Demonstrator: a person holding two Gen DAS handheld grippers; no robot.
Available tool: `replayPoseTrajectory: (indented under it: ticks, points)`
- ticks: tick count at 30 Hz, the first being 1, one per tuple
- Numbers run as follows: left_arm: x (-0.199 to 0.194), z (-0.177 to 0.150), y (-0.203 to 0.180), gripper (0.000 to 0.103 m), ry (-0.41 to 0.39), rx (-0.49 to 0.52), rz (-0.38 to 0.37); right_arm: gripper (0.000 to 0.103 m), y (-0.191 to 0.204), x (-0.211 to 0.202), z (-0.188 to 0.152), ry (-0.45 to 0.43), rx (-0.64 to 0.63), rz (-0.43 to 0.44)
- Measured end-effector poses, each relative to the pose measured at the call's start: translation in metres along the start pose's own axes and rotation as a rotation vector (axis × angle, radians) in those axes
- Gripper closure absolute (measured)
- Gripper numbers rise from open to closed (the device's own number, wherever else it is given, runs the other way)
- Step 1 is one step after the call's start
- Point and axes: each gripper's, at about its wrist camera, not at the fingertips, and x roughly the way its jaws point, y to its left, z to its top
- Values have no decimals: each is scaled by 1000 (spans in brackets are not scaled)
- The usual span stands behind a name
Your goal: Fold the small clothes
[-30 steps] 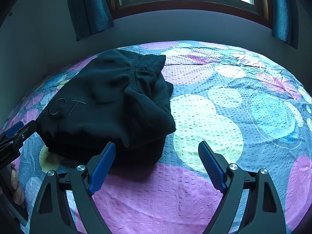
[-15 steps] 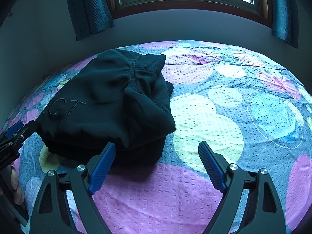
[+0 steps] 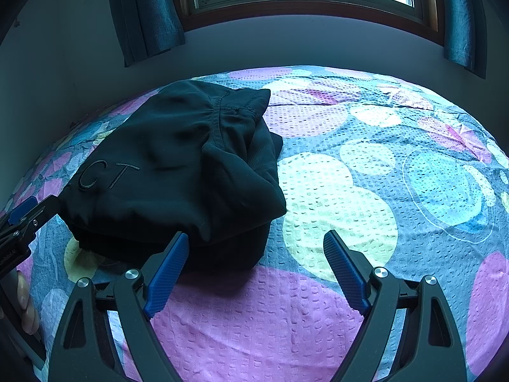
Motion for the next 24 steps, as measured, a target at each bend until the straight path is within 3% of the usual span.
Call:
replayPoseTrajectory:
  ticks: [11,15,18,20,24]
  points:
    - [-4,0,-5,2,-21,13,-13,18,0,0,0,2,2,1]
    - [-5,-1,-4,2,-21,1,-58,18,0,2,0,6,2,1]
    - [-2,-1,1,2,7,-36,-46,18,0,-1,-1,-2,8,6]
    - [4,-1,10,2,76,-69,-67,18,-4,-6,1,-21,20,19]
    - [6,1,36,2,165,-150,3,18,-16,-24,10,-49,52,69]
